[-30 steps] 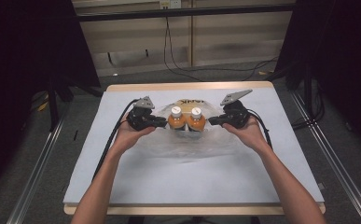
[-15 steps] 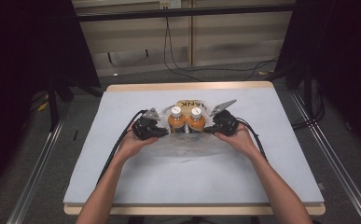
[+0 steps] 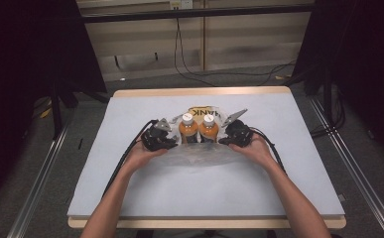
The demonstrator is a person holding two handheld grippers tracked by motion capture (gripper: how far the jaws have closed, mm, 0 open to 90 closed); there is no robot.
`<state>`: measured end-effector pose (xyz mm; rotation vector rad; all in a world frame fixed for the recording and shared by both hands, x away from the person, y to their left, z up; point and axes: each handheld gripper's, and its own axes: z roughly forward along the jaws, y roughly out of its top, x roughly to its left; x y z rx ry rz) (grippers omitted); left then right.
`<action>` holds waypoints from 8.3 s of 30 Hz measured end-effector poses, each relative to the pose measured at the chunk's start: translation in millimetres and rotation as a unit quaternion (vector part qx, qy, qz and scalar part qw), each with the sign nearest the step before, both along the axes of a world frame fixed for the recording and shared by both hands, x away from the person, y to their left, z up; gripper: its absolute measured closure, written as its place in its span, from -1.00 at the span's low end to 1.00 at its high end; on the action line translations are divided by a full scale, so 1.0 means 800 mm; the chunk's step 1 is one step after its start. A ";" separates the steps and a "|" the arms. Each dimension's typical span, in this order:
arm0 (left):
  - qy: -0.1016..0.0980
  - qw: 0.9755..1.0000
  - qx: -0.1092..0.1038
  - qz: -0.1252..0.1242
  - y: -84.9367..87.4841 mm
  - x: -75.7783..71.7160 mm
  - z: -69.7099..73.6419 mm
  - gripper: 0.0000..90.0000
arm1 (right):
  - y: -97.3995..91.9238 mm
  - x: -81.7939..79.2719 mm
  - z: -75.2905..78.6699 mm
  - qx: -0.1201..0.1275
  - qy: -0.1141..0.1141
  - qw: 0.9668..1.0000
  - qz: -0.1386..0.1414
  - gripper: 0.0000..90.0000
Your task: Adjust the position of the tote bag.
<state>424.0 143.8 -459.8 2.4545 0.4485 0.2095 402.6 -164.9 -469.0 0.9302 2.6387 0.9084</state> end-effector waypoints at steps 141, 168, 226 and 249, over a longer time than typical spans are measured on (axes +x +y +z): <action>-0.002 0.992 -0.126 0.011 0.052 -0.009 0.047 1.00 | -0.119 -0.023 0.060 0.060 -0.058 0.996 -0.017 0.98; -0.008 0.994 -0.066 -0.082 -0.085 -0.061 0.030 1.00 | -0.008 0.005 0.036 0.048 -0.017 0.997 0.049 1.00; -0.003 0.997 -0.028 -0.078 -0.089 -0.082 -0.020 1.00 | 0.048 0.106 -0.005 0.027 0.079 0.996 -0.029 1.00; 0.007 0.994 -0.029 -0.109 -0.085 -0.095 -0.019 1.00 | 0.066 0.136 -0.006 0.014 0.052 0.996 -0.066 1.00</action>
